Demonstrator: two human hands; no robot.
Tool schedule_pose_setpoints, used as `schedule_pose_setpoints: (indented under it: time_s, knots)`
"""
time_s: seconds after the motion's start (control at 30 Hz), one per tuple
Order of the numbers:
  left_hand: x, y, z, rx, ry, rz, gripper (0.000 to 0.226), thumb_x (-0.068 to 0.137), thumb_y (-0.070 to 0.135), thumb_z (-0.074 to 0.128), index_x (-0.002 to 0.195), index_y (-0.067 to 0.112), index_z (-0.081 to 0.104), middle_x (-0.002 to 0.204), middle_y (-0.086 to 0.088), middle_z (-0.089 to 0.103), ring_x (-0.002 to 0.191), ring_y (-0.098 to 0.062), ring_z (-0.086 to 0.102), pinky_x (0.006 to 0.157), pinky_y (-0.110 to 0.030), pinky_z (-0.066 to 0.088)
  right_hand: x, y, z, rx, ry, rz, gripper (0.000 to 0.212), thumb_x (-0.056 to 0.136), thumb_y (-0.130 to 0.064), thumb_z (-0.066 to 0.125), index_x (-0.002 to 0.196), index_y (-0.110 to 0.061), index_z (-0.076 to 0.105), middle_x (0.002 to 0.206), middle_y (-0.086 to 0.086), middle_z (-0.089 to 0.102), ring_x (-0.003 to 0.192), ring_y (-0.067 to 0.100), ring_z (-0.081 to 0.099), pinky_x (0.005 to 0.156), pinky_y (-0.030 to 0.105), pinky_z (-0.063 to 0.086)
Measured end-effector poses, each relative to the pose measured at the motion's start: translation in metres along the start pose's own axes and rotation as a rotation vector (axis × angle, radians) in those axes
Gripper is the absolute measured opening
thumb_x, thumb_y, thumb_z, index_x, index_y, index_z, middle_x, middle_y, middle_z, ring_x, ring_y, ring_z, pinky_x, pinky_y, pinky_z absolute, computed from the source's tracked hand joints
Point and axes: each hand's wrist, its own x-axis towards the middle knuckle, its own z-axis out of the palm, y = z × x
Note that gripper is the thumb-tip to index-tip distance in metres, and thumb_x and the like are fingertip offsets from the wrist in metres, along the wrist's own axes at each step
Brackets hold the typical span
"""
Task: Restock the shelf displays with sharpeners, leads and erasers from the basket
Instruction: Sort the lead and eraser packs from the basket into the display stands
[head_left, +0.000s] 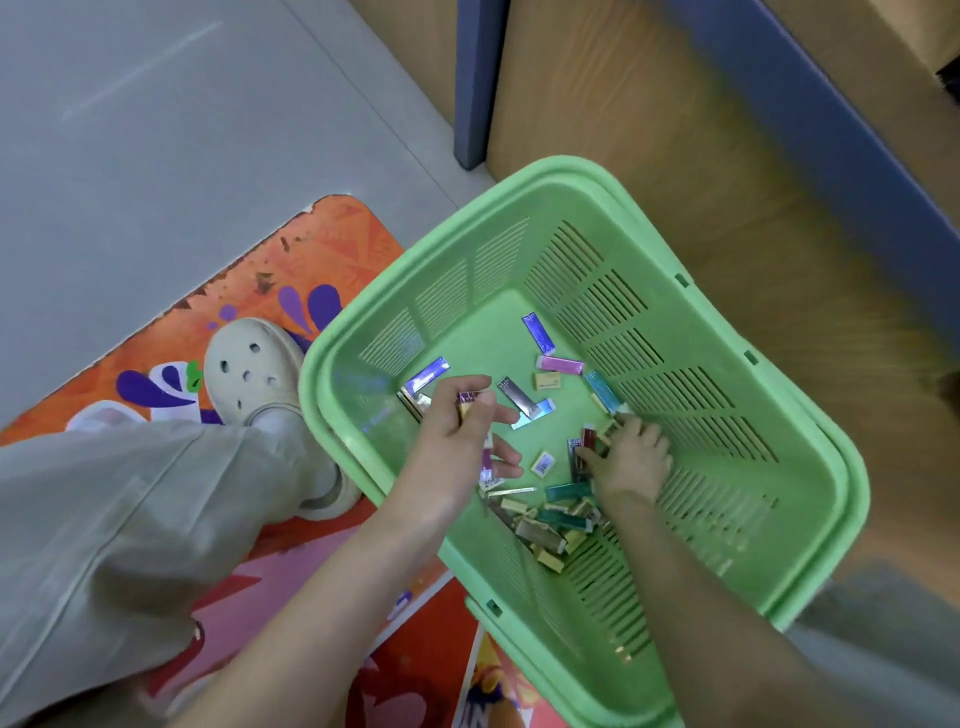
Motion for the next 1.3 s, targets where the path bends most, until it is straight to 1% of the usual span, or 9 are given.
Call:
schedule_pose_setpoints:
  time_s: [0.23, 0.4, 0.6, 0.73, 0.9, 1.0, 1.13, 1.2, 1.3]
  knots:
    - [0.014, -0.004, 0.012, -0.015, -0.029, -0.052, 0.01, 0.101, 0.019, 0.039, 0.103, 0.022, 0.049, 0.093, -0.004, 0.06, 0.051, -0.011, 0.054, 0.056, -0.025, 0.054, 0.0, 0.01, 0.013, 0.186, 0.171, 0.123, 0.076, 0.082, -0.042, 0.069, 0.134, 0.002, 0.035, 0.134, 0.021, 0.045, 0.123, 0.033, 0.042, 0.103, 0.04, 0.032]
    - [0.021, -0.007, 0.016, -0.007, -0.029, -0.059, 0.015, 0.102, 0.018, 0.038, 0.114, 0.015, 0.046, 0.092, -0.004, 0.059, 0.048, -0.01, 0.053, 0.054, -0.023, 0.054, 0.003, 0.015, 0.017, 0.192, 0.118, 0.064, 0.082, 0.082, -0.046, 0.068, 0.14, 0.001, 0.034, 0.135, 0.02, 0.042, 0.122, 0.032, 0.039, 0.105, 0.039, 0.028]
    - [0.023, -0.011, 0.02, 0.002, -0.04, -0.086, 0.012, 0.102, 0.017, 0.038, 0.109, 0.014, 0.047, 0.092, -0.005, 0.059, 0.052, -0.013, 0.052, 0.054, -0.022, 0.055, 0.011, 0.01, 0.014, 0.167, 0.028, 0.0, 0.071, 0.08, -0.045, 0.07, 0.131, -0.003, 0.043, 0.134, 0.017, 0.042, 0.124, 0.033, 0.035, 0.105, 0.04, 0.026]
    - [0.026, -0.009, 0.021, -0.005, -0.039, -0.105, 0.01, 0.102, 0.017, 0.038, 0.105, 0.016, 0.047, 0.092, -0.005, 0.059, 0.053, -0.016, 0.051, 0.056, -0.025, 0.055, 0.016, 0.004, 0.012, 0.281, 0.007, 0.038, 0.054, 0.088, -0.035, 0.065, 0.129, -0.005, 0.046, 0.135, 0.015, 0.037, 0.119, 0.037, 0.043, 0.098, 0.047, 0.039]
    - [0.035, -0.015, 0.017, -0.007, -0.001, -0.142, 0.005, 0.1, 0.019, 0.043, 0.097, 0.021, 0.046, 0.089, -0.002, 0.061, 0.047, -0.011, 0.054, 0.069, -0.036, 0.057, 0.017, 0.005, 0.009, 0.334, -0.079, -0.041, 0.04, 0.09, -0.025, 0.064, 0.122, -0.004, 0.052, 0.127, 0.013, 0.05, 0.109, 0.033, 0.056, 0.096, 0.044, 0.046]
    - [0.045, -0.017, 0.02, -0.008, 0.04, -0.155, 0.004, 0.099, 0.015, 0.047, 0.102, 0.015, 0.047, 0.083, -0.002, 0.061, 0.055, -0.016, 0.055, 0.067, -0.031, 0.057, 0.015, 0.001, 0.0, 0.41, -0.145, -0.09, 0.04, 0.086, -0.028, 0.068, 0.118, -0.007, 0.058, 0.118, 0.008, 0.057, 0.097, 0.023, 0.06, 0.091, 0.037, 0.052]
    - [0.063, -0.025, 0.02, 0.072, 0.089, -0.208, 0.009, 0.1, 0.02, 0.046, 0.091, 0.021, 0.047, 0.091, 0.001, 0.066, 0.082, -0.021, 0.062, 0.096, -0.046, 0.048, 0.002, -0.017, -0.026, 0.66, -0.158, -0.163, 0.027, 0.085, -0.026, 0.07, 0.107, -0.015, 0.06, 0.109, 0.002, 0.065, 0.079, 0.013, 0.064, 0.068, 0.013, 0.05]
    - [0.07, -0.028, 0.02, 0.099, 0.118, -0.262, 0.011, 0.1, 0.019, 0.046, 0.089, 0.023, 0.048, 0.109, -0.008, 0.062, 0.089, -0.024, 0.059, 0.099, -0.047, 0.046, -0.012, -0.028, -0.043, 0.752, -0.183, -0.248, 0.027, 0.084, -0.027, 0.07, 0.108, -0.019, 0.059, 0.108, 0.001, 0.065, 0.077, 0.013, 0.066, 0.064, 0.015, 0.053]
    - [0.076, -0.026, 0.023, 0.015, 0.082, -0.345, 0.006, 0.099, 0.012, 0.046, 0.096, 0.014, 0.051, 0.108, -0.015, 0.059, 0.088, -0.03, 0.061, 0.087, -0.045, 0.052, -0.032, -0.044, -0.064, 0.836, -0.203, -0.38, 0.028, 0.083, -0.022, 0.072, 0.107, -0.026, 0.057, 0.106, -0.006, 0.061, 0.079, 0.009, 0.062, 0.07, 0.024, 0.055]
